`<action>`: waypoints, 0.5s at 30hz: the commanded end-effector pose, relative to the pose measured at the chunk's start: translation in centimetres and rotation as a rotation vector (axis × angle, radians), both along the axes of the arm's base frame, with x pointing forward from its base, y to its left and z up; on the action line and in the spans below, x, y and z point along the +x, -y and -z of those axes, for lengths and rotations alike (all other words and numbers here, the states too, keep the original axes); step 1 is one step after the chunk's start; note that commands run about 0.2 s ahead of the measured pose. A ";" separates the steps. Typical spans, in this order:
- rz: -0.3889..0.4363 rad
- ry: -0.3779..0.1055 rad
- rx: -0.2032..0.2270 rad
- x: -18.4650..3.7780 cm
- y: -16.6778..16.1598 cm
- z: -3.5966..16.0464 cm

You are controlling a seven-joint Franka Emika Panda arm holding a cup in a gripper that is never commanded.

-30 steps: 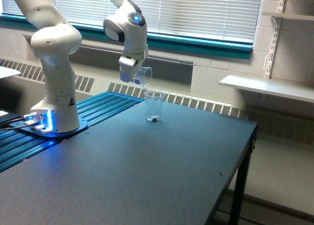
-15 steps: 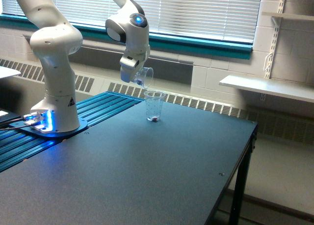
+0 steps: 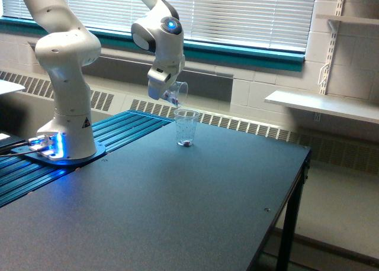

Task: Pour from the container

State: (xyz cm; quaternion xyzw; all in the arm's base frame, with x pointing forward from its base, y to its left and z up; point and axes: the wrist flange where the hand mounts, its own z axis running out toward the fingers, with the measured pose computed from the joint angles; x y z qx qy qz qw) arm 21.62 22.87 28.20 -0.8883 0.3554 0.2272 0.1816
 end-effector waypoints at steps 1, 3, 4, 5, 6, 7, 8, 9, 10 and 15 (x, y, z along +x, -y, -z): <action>0.021 -0.020 -0.012 0.2 0.4 0.6; 0.023 -0.023 -0.009 0.3 0.3 0.6; 0.022 -0.023 -0.008 0.3 0.3 0.6; 0.020 -0.024 -0.008 0.3 0.2 0.6; 0.019 -0.024 -0.009 0.3 0.2 0.6; 0.017 -0.024 -0.010 0.4 0.2 0.6; 0.017 -0.024 -0.011 0.4 0.1 0.6; 0.017 -0.025 -0.012 0.5 0.1 0.6; 0.017 -0.026 -0.012 0.5 0.1 0.6; 0.023 -0.031 -0.009 0.6 -0.1 0.7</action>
